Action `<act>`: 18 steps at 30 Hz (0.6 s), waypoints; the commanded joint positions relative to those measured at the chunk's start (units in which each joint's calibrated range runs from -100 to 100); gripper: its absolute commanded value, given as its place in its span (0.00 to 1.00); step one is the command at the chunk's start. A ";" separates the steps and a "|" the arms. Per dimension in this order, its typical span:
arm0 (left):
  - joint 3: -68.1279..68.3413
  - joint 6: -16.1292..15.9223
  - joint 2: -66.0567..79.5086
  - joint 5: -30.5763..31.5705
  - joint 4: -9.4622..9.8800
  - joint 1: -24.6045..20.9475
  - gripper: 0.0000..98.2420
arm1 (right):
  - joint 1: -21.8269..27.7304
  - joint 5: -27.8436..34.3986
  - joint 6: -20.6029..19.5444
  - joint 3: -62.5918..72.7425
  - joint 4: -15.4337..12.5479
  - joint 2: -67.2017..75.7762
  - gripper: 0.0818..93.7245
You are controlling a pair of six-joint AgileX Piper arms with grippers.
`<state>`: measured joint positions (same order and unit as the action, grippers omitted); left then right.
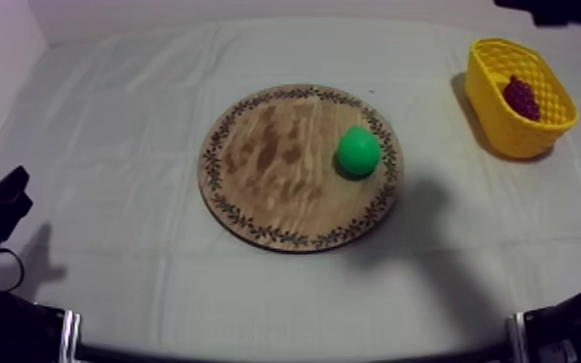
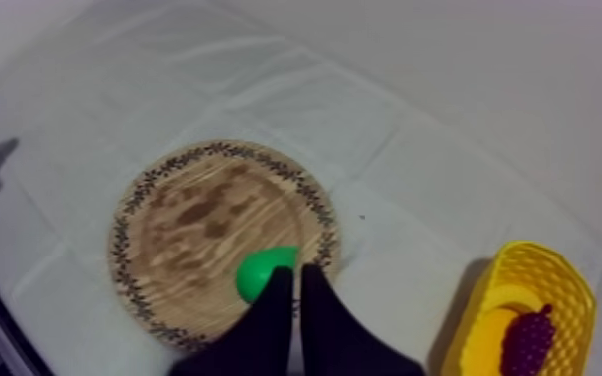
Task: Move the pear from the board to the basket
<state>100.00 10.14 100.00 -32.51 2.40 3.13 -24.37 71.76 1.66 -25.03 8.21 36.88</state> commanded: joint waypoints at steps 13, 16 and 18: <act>0.00 -0.01 0.00 0.01 0.02 0.02 0.00 | -5.26 23.83 -13.69 26.23 5.46 -30.54 0.00; 0.00 -0.01 0.00 0.01 0.02 0.02 0.00 | -5.24 25.16 -15.74 28.57 5.77 -34.40 0.00; 0.00 -0.01 0.00 0.01 0.02 0.02 0.00 | -5.09 25.58 -17.10 29.16 6.01 -36.64 0.00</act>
<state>100.00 10.14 100.00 -32.51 2.40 3.13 -29.54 96.88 -13.85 3.79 14.27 2.93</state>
